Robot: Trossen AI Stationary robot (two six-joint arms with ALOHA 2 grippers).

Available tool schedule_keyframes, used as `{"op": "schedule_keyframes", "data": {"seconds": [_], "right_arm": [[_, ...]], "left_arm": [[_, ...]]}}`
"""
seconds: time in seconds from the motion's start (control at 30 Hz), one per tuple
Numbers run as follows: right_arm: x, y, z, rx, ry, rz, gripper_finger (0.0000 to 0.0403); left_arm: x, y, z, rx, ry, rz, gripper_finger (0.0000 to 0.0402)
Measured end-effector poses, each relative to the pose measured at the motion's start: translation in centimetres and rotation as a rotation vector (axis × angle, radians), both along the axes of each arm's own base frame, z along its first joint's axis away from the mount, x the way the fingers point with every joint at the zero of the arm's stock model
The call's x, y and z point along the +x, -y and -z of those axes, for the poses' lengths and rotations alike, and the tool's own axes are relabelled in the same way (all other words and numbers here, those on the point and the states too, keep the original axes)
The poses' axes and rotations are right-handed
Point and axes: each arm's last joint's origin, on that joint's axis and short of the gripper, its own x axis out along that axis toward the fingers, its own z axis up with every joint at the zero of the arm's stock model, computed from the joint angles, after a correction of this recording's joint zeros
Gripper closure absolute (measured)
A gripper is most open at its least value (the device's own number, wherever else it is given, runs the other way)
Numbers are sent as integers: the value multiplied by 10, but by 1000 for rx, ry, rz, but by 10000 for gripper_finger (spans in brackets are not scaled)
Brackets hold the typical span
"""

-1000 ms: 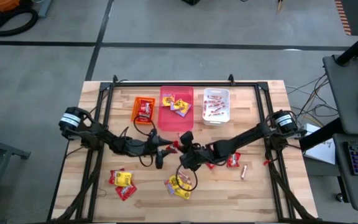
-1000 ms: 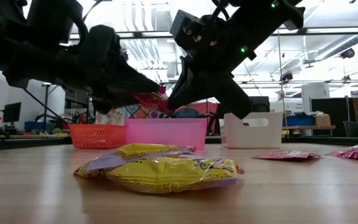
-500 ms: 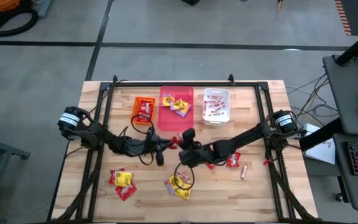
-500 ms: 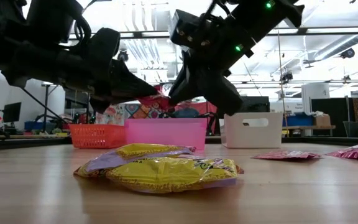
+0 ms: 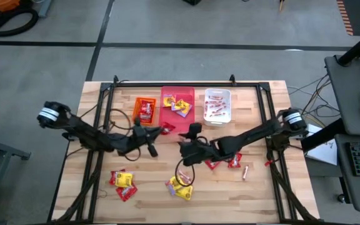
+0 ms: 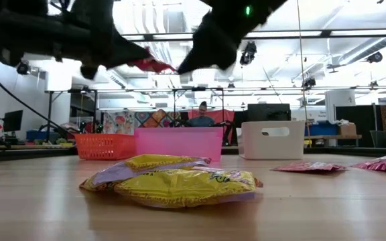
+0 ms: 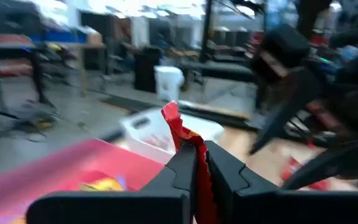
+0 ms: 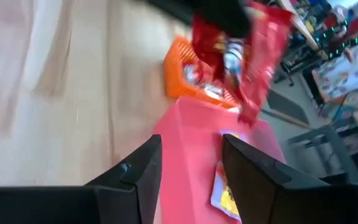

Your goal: Organize candy in baskets

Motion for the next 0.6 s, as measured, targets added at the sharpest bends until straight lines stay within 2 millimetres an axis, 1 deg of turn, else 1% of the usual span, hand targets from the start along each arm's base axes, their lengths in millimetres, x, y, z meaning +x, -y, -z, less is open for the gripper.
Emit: {"op": "schedule_keyframes", "data": {"seconds": [0.07,0.13,0.2,0.3,0.37,0.47,0.6], "right_arm": [[-5,3,-14,72,71,32,245],[-7,9,-26,192,146,41,245],[-5,16,-30,336,207,11,245],[1,22,-30,546,335,-88,246],[6,25,-26,649,429,-158,249],[8,28,-18,754,534,-241,254],[11,33,-21,861,713,-315,257]], "left_arm": [[-9,-1,-7,35,7,-28,399],[-16,-1,-16,68,27,-21,399],[-21,1,-26,107,57,40,399],[-25,4,-38,165,121,214,400],[-29,6,-44,194,155,281,400],[-32,6,-48,228,165,286,400],[-32,6,-47,255,148,285,400]]}}
